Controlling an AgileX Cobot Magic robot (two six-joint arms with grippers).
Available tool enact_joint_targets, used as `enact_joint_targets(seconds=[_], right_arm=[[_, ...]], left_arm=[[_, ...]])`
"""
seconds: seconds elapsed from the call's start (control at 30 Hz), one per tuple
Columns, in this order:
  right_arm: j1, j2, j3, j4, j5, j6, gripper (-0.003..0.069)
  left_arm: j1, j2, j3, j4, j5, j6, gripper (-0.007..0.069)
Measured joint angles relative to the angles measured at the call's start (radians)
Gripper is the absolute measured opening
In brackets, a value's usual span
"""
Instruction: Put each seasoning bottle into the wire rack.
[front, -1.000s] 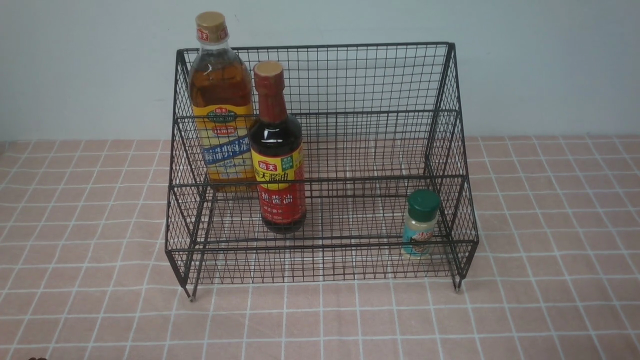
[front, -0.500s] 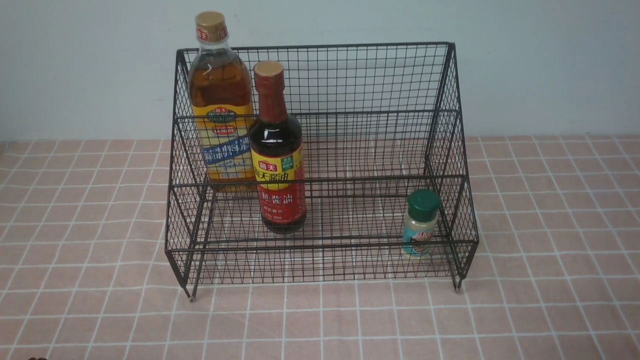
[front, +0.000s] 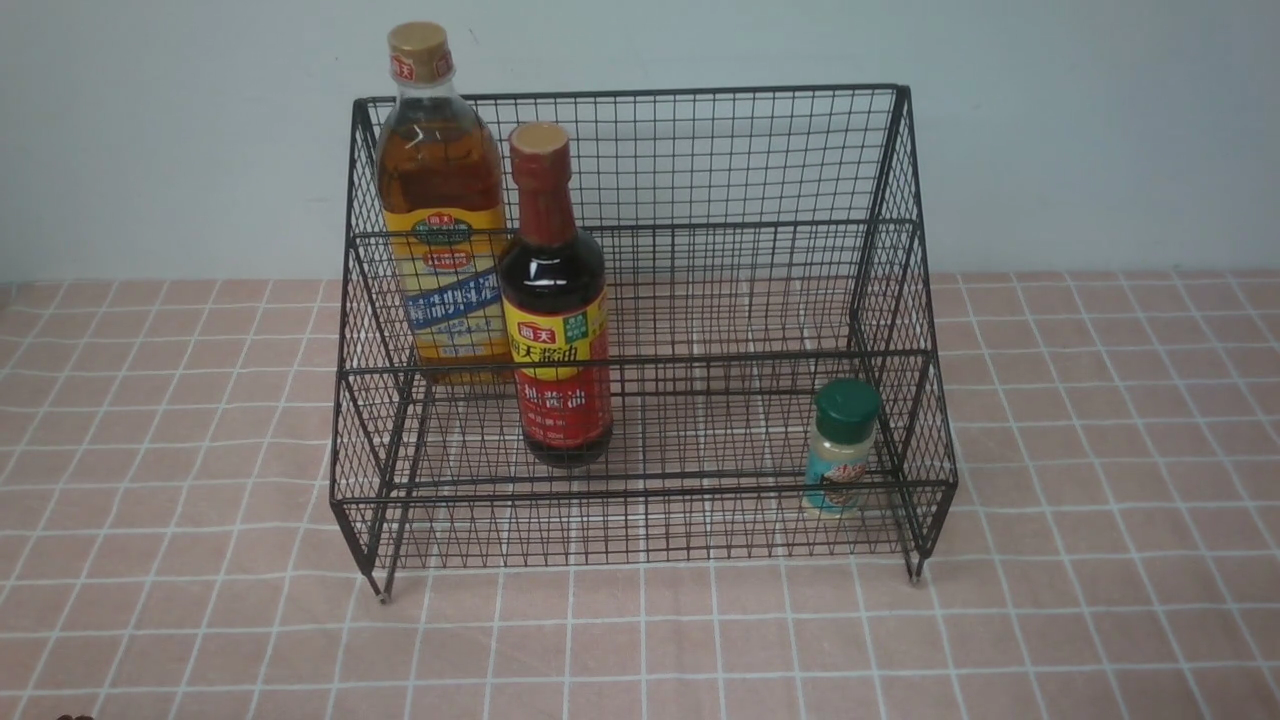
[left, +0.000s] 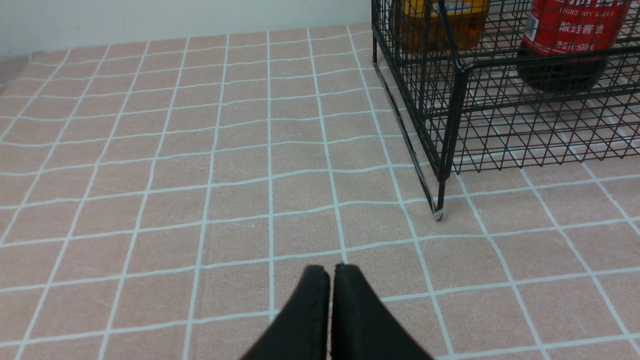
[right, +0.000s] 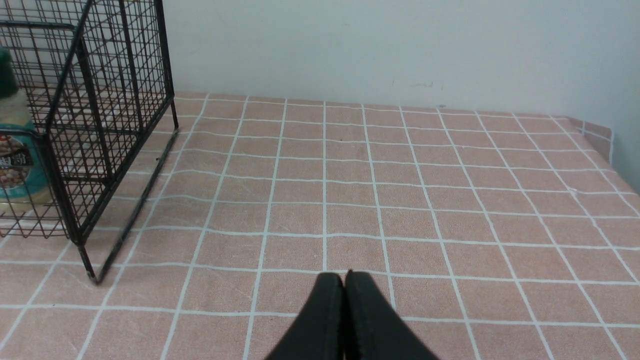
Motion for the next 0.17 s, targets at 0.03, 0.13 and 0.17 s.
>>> enact_joint_targets(seconds=[0.03,0.13,0.17], right_arm=[[0.000,0.000,0.000,0.000,0.000,0.000,-0.0013],[0.000,0.000,0.000,0.000,0.000,0.000,-0.0013],[0.000,0.000,0.000,0.000,0.000,0.000,-0.0013]], left_arm=[[0.000,0.000,0.000,0.000,0.000,0.000,-0.0007],[0.000,0.000,0.000,0.000,0.000,0.000,-0.0007],[0.000,0.000,0.000,0.000,0.000,0.000,-0.0007]])
